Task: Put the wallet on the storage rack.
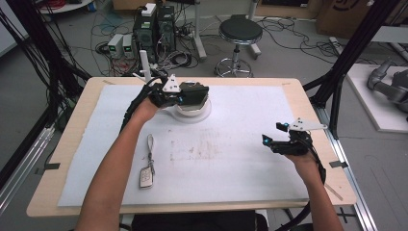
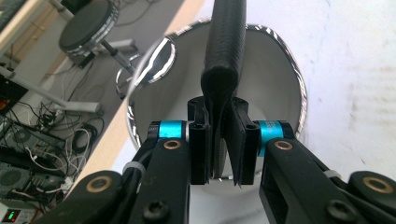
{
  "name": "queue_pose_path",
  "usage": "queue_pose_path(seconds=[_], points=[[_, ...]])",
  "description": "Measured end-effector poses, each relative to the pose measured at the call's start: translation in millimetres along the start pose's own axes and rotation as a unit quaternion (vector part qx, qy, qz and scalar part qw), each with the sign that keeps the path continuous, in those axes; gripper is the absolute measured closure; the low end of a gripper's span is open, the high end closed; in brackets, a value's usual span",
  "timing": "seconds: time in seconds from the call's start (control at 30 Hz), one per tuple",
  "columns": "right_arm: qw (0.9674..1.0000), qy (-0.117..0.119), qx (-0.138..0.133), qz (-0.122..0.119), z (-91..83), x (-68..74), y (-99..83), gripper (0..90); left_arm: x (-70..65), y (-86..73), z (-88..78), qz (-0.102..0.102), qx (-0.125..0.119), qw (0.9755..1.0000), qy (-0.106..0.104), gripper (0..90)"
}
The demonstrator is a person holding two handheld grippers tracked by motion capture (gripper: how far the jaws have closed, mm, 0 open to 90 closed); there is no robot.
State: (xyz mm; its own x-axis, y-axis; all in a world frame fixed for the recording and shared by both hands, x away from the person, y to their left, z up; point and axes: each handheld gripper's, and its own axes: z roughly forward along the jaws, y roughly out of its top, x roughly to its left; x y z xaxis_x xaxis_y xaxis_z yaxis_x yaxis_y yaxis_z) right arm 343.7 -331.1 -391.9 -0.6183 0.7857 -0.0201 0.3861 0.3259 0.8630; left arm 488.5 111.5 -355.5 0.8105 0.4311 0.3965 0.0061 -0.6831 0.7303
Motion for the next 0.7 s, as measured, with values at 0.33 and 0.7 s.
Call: queue_pose_path(seconds=[0.33, 0.7], points=[[1.0000, 0.002, 0.002, 0.002, 0.2, -1.7, -2.3, 22.2, 5.1, -9.7, 0.5, -0.107, 0.016, 0.9941, -0.009, 47.1], [1.0000, -0.004, 0.001, 0.005, -3.3, -2.8, -2.5, 22.2, -1.0, -39.4, -48.5, -0.244, -0.045, 0.9686, 0.020, 36.0]])
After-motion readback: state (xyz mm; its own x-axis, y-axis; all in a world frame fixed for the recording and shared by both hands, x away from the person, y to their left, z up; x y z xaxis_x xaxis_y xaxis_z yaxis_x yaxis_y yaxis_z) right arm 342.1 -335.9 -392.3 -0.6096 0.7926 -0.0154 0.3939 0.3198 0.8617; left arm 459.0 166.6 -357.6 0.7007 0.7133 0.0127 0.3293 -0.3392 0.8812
